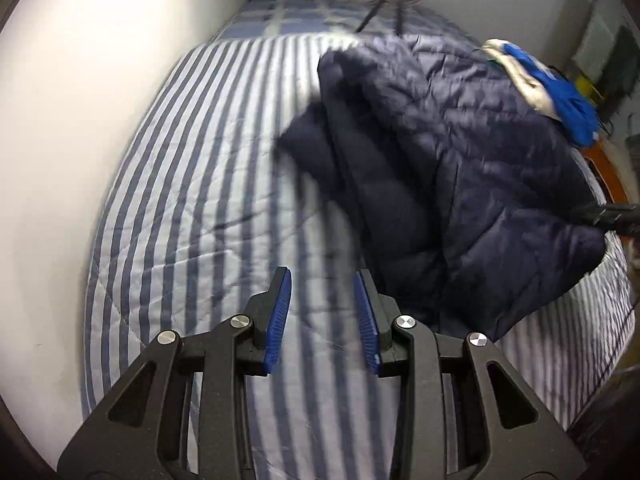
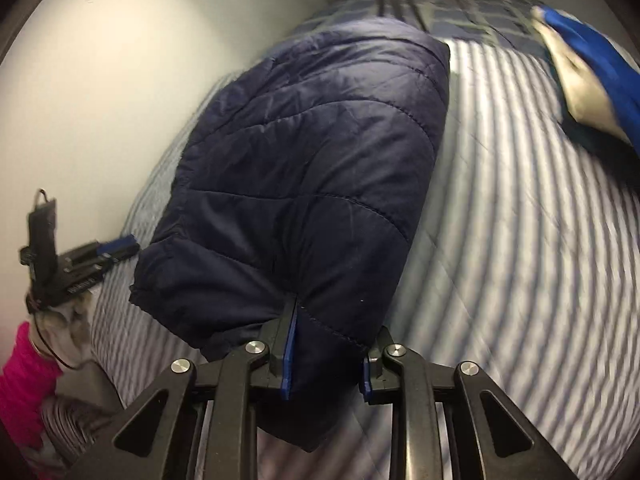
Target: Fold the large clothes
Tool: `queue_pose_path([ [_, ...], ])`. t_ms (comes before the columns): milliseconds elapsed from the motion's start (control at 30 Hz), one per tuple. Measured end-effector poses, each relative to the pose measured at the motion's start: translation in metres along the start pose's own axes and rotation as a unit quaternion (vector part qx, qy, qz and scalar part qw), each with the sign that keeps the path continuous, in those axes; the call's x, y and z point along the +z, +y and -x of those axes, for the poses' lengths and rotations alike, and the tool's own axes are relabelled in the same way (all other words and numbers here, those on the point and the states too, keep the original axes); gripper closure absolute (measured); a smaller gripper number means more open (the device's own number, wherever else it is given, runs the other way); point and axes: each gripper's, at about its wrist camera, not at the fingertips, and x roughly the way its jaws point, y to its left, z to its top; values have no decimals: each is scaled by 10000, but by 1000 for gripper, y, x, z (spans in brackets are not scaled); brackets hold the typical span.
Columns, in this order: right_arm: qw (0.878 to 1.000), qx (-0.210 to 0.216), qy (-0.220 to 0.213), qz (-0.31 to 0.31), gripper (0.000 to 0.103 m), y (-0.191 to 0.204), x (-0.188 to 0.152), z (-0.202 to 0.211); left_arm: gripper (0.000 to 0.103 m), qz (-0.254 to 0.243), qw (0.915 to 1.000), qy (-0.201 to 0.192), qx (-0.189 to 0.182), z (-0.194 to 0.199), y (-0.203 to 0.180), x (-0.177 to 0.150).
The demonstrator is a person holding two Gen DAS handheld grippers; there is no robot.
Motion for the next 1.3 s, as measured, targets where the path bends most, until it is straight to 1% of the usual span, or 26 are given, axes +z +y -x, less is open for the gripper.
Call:
queue_pose_path([
  [33,10000,-52,39,-6,79,0,-5,-1,70,-52,9999,-108,-17,9,-9,3],
  [67,9999,-98,62,19,75,-1,-12,1,70,-95,9997,-204,-40,14,-17,4],
  [100,9998,-156,73,27,67,-2,-20,2,70,-179,9992,-338,-63,21,-27,12],
  [167,9994,-354,-12,7,59,0,-20,3,70,-314,9981,-528,-45,29,-42,23],
  [200,9987,-482,-155,-2,58,1,-23,10,70,-400,9972,-637,-44,32,-53,31],
  [267,9972,-629,-400,-8,58,4,-25,24,70,-466,9961,-740,-58,21,-60,53],
  [333,9914,-1015,-805,188,58,10,-16,47,70,-507,9955,-801,-81,8,-71,69],
  [367,9869,-1162,-1099,206,55,13,-6,58,70,-596,9946,-849,7,0,-78,76],
  [400,9837,-1137,-1379,180,55,13,0,68,70,-707,9932,-911,182,-8,-84,80],
  [467,9818,-995,-1611,114,56,13,6,73,70,-887,9906,-900,524,-31,-88,91],
  [500,9801,-1038,-1690,100,56,14,10,68,70,-905,9902,-797,708,-46,-88,94],
  [567,9792,-1121,-1690,122,56,12,11,55,70,-763,9927,-543,761,-68,-75,93],
  [633,9836,-946,-1533,123,57,6,3,37,69,-504,9959,-319,680,-86,-60,87],
  [700,9879,-814,-1311,171,57,2,-7,17,67,-305,9976,-262,572,-97,-50,79],
  [767,9892,-884,-1100,408,56,4,-13,-2,67,-272,9980,-229,516,-103,-48,78],
  [833,9892,-959,-951,562,57,7,-10,-6,67,-321,9980,-242,497,-98,-46,83],
  [867,9900,-920,-903,568,59,6,-6,-2,67,-271,9982,-287,446,-93,-42,85],
  [933,9902,-825,-1007,502,60,3,-3,11,67,-26,9988,-397,276,-78,-32,88],
  [1000,9899,-723,-1184,299,59,-5,-3,26,67,344,9982,-491,-85,-59,-14,87],
  [1033,9900,-654,-1228,231,57,-8,-6,29,65,489,9973,-502,-201,-53,-6,88],
  [1100,9907,-483,-1272,55,48,-16,-7,34,50,954,9924,-502,-599,-42,17,86],
  [1133,9911,-387,-1274,-8,45,-22,-8,35,38,1268,9860,-444,-989,-40,31,87],
  [1167,9913,-308,-1277,-84,40,-25,-10,34,36,1525,9789,-350,-1318,-40,43,86],
  [1200,9914,-227,-1280,-151,30,-30,-11,33,36,1778,9699,-245,-1644,-42,54,83],
  [1267,9914,-65,-1279,-272,16,-36,-13,30,36,2290,9489,-66,-2169,-52,74,77],
  [1300,9913,19,-1276,-313,15,-38,-14,29,36,2466,9411,-17,-2313,-57,81,75],
])
